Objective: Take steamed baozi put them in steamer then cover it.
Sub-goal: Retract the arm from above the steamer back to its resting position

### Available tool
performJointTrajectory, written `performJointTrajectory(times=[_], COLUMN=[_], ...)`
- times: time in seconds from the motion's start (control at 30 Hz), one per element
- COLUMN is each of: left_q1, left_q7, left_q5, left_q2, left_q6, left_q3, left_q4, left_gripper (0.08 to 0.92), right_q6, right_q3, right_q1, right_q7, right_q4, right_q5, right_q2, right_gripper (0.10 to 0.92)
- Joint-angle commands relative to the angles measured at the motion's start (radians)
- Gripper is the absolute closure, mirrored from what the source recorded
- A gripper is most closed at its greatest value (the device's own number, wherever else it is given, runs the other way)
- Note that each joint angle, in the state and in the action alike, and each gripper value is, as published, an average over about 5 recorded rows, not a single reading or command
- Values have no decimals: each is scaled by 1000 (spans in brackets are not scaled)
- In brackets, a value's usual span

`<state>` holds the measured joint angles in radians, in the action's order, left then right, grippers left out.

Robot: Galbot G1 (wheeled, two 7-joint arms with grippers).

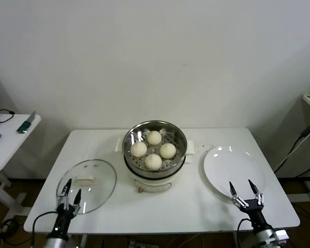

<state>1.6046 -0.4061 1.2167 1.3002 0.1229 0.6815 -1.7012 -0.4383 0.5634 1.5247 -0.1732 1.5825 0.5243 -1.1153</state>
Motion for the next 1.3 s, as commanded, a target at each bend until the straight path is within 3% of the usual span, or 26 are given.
performJointTrajectory(times=[0.03, 1.3], left_q1=[-88, -320], left_q7=[-16, 58], left_q5=[114, 49], left_q2=[-32, -71], left_q6=[-35, -134], left_q3=[-13, -129], left_q4=[159, 311], left_gripper=[177, 177], right_q6=[-8, -26], right_q3=[6, 48], right_q1=[16, 42], right_q7=[-1, -5], right_q4=[7, -1], right_q5=[-9, -10], right_q2=[-18, -18], right_gripper=[203, 203])
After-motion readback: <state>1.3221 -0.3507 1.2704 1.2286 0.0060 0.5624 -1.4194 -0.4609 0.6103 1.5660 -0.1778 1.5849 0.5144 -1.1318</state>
